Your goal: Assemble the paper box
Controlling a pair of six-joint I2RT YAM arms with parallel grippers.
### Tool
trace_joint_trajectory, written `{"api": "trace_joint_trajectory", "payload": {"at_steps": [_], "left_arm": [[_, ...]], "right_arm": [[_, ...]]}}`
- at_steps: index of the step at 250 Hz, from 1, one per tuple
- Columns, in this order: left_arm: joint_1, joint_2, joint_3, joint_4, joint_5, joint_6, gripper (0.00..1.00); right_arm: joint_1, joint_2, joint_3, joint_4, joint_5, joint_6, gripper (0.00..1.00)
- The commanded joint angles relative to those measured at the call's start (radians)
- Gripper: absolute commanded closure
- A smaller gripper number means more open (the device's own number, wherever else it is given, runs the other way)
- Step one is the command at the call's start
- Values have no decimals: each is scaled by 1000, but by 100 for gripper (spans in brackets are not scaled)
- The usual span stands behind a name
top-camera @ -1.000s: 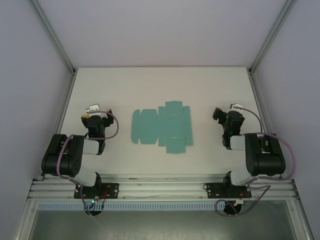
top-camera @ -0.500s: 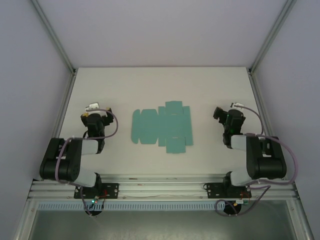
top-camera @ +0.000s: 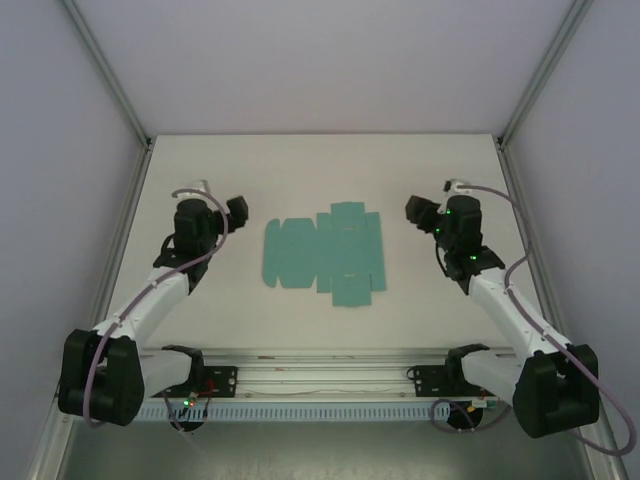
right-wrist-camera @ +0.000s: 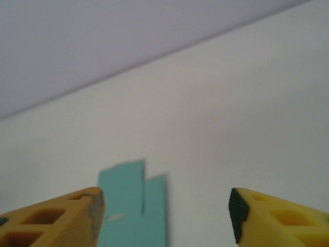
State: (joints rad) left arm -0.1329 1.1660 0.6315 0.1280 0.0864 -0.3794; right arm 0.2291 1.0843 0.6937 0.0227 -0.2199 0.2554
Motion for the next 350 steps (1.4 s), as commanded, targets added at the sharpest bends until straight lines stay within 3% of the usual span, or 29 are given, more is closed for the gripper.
{"api": "trace_joint_trajectory", "payload": {"at_steps": [1, 37, 101, 159, 235, 303, 350], "left_arm": [[-45, 60, 38, -224, 135, -93, 0], [-69, 171, 62, -196, 295, -120, 0], [-72, 294, 94, -182, 342, -106, 0], [-73, 367, 116, -170, 369, -89, 0], [-73, 458, 110, -4, 621, -145, 9], [-73, 451, 36, 226, 719, -271, 37], [-72, 396, 23, 248, 704, -285, 64]], "right_arm": [[93, 58, 21, -158, -171, 131, 46], [178, 193, 57, -95, -228, 158, 59], [178, 537, 168, -149, -198, 189, 78], [179, 674, 192, -234, -64, 182, 81], [177, 739, 182, -239, -58, 186, 85], [176, 741, 157, -179, -103, 215, 85], [176, 699, 146, -150, -127, 199, 85]]}}
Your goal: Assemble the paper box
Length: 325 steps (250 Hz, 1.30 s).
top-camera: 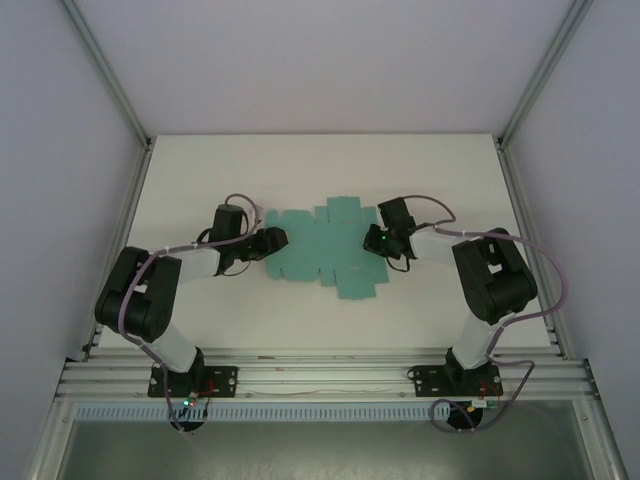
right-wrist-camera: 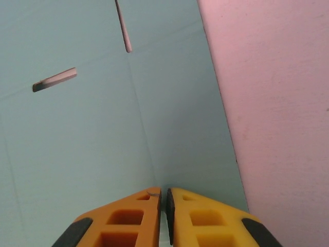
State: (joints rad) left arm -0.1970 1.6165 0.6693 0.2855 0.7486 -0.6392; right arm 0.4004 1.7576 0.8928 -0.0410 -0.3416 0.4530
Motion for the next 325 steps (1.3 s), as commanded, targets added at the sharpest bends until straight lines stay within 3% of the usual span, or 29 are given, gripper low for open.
{"api": "trace_joint_trajectory", "payload": {"at_steps": [1, 25, 56, 91, 130, 143, 157, 212, 260, 293, 325], "left_arm": [[-8, -56, -15, 90, 41, -26, 64], [-8, -87, -18, 76, 20, -20, 76], [-8, -118, -5, 15, -11, 13, 100], [-9, -152, 9, 22, 14, 33, 100], [-9, -214, 43, 65, 99, 7, 100], [-8, -242, 48, 90, 129, -14, 100], [-8, -275, 52, 122, 157, -38, 100], [-7, -410, 68, 173, 208, -98, 100], [-8, -507, 53, 181, 206, -122, 100], [-8, -543, 39, 208, 210, -153, 100], [-7, -564, 30, 203, 192, -151, 100]], "right_arm": [[5, 24, -54, -86, -5, 1, 84], [-2, -12, -58, -70, -14, -5, 84], [-30, -68, -59, -41, -98, -17, 77], [-64, -183, -65, -29, -158, -60, 65], [-125, -358, -65, -90, -251, -135, 35], [-150, -429, -77, -104, -270, -148, 15], [-177, -500, -91, -106, -303, -163, 0], [-285, -707, -135, -100, -438, -191, 0], [-318, -741, -160, -49, -622, -169, 1], [-319, -702, -165, -6, -731, -148, 16], [-318, -689, -174, 19, -766, -162, 38]]}}
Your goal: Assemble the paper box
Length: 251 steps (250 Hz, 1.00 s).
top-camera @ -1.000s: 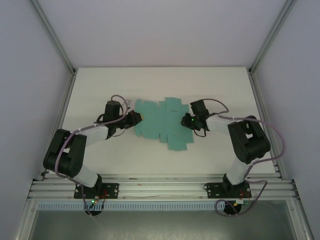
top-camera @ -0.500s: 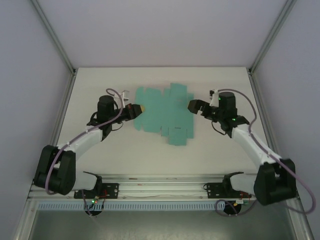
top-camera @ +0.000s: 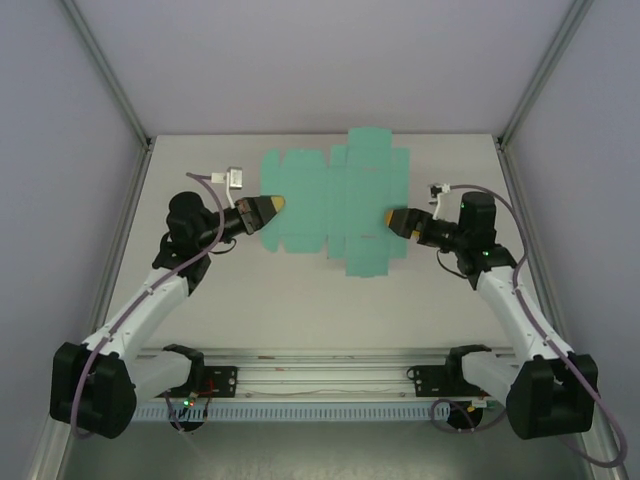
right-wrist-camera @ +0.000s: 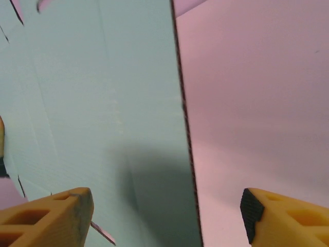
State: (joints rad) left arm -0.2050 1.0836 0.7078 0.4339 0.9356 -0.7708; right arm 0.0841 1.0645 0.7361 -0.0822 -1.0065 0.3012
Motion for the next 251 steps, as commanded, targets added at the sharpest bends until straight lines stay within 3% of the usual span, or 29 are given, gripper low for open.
{"api": "trace_joint_trajectory", "payload": {"at_steps": [1, 27, 91, 115, 176, 205, 210, 221, 226, 240, 251], "left_arm": [[0, -32, -8, 54, 6, -19, 100], [0, -37, -8, 22, -8, 0, 100], [0, -49, -21, -31, -35, 34, 100], [0, -53, -23, -41, -42, 46, 100], [-1, -50, -24, -70, -68, 65, 100], [0, -48, -26, -145, -139, 88, 100], [0, -48, -28, -159, -155, 89, 86], [0, -50, -31, -203, -191, 99, 40], [-1, -52, -34, -225, -212, 105, 24], [-1, -60, -51, -281, -274, 124, 2], [0, -72, -67, -324, -327, 127, 0]], "right_arm": [[-2, 4, -18, 62, -101, -10, 39], [-2, -10, -28, 68, -89, -33, 50], [-3, -41, -8, -33, 13, -116, 55], [-2, -38, -6, -26, -9, -123, 61], [-4, -19, 1, -4, -25, -134, 99], [-4, -3, 2, -9, -37, -164, 100], [-3, 1, 0, -8, -49, -169, 100], [-1, 11, -3, -3, -62, -169, 100], [0, 15, -3, -3, -64, -169, 100], [6, 24, -9, -13, -61, -182, 100], [11, 30, -15, -19, -49, -191, 100]]}}
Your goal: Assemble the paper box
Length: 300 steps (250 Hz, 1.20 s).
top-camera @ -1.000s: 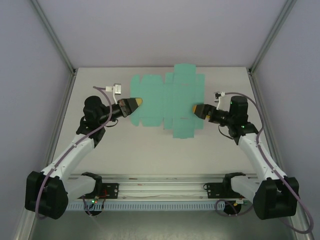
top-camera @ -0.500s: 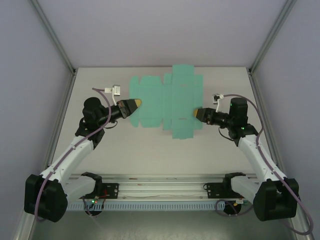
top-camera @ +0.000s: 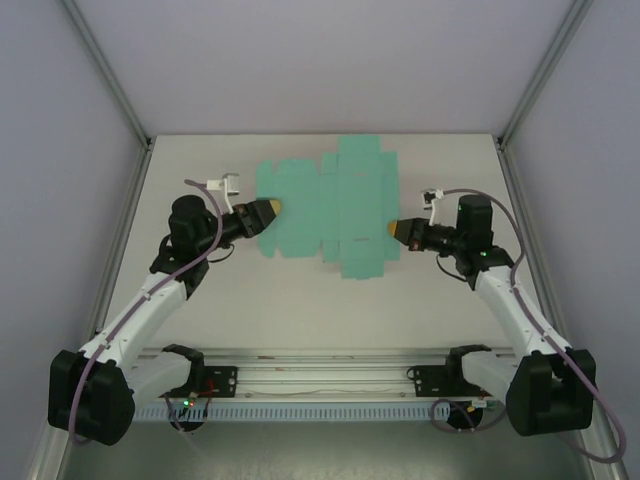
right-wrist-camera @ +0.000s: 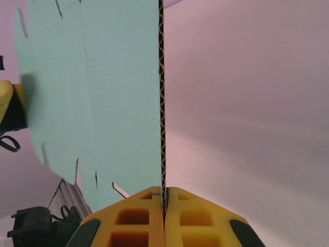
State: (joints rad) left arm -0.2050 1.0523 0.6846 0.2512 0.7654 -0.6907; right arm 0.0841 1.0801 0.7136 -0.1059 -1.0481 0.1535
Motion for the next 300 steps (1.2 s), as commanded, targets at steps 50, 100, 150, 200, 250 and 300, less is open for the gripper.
{"api": "trace_joint_trajectory", "payload": {"at_steps": [50, 100, 150, 200, 250, 300], "left_arm": [[0, -108, -138, -300, -389, 69, 0], [0, -159, -170, -378, -441, 97, 0], [1, -157, -169, -378, -433, 97, 0], [0, -135, -133, -382, -394, 92, 0], [0, -86, -81, -369, -355, 79, 0], [0, -13, -40, -319, -278, 36, 0]], "right_arm": [[31, 63, -24, -26, 42, -101, 100], [114, 165, 36, -186, 219, -347, 100], [291, 265, 165, -287, 683, -567, 100], [427, 319, 242, -239, 969, -773, 100], [546, 302, 177, -4, 1114, -1035, 100], [623, 347, 139, 165, 1237, -1198, 100]]}}
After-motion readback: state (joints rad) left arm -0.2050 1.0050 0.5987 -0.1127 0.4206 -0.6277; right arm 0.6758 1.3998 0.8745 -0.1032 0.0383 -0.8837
